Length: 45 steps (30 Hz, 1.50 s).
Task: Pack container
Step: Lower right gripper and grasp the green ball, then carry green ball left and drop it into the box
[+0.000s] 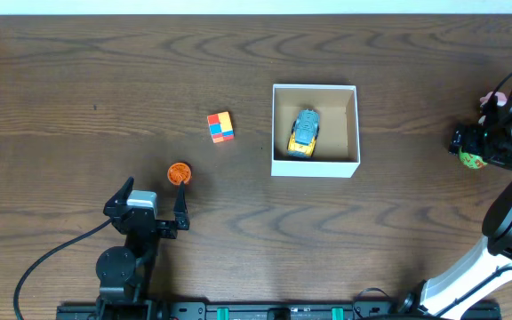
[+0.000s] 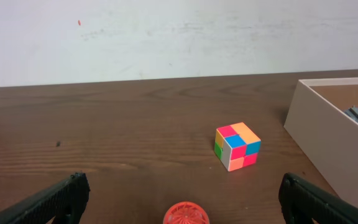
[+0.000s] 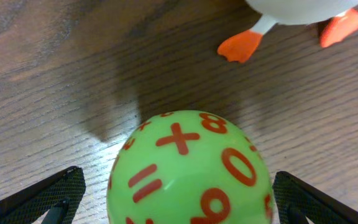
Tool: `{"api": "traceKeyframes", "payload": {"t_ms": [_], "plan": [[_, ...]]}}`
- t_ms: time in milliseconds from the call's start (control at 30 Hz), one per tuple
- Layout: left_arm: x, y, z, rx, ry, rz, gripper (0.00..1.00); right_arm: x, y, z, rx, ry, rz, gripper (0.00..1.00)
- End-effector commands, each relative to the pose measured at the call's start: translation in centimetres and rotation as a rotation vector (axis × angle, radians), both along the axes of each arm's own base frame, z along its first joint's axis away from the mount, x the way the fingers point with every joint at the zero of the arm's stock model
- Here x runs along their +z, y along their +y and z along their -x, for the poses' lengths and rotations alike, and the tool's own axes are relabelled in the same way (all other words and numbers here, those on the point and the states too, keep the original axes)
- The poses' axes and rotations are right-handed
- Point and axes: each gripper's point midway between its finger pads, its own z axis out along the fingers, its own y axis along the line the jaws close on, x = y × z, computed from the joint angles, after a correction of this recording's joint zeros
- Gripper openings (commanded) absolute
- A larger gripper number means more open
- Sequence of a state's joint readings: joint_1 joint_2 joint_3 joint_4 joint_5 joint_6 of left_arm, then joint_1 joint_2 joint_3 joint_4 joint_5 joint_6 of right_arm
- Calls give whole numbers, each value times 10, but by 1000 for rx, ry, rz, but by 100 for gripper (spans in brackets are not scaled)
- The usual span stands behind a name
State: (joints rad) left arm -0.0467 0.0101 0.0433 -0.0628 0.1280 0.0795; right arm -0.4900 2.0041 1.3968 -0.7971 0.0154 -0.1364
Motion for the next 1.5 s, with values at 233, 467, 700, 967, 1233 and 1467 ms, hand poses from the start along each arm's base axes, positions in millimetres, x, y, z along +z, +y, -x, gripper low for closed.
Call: {"api": "traceKeyframes", "payload": {"t_ms": [233, 467, 700, 967, 1233, 1467], "plan": [[-17, -1, 0, -8, 37, -10, 98, -5, 0, -2, 5, -11, -18, 96], [-17, -1, 0, -8, 36, -10, 98, -5, 0, -1, 0, -11, -20, 80], [-17, -1, 0, -8, 37, -10, 98, -4, 1, -1, -27, -11, -25, 58], [-17, -1, 0, -8, 37, -10, 98, 31, 16, -21, -17, -47, -82, 57], [-17, -1, 0, -8, 37, -10, 98, 130, 69, -70, 129, -166, -131, 55], [-17, -1, 0, -8, 37, -10, 98, 211, 176, -104, 386, -305, -138, 56]]}}
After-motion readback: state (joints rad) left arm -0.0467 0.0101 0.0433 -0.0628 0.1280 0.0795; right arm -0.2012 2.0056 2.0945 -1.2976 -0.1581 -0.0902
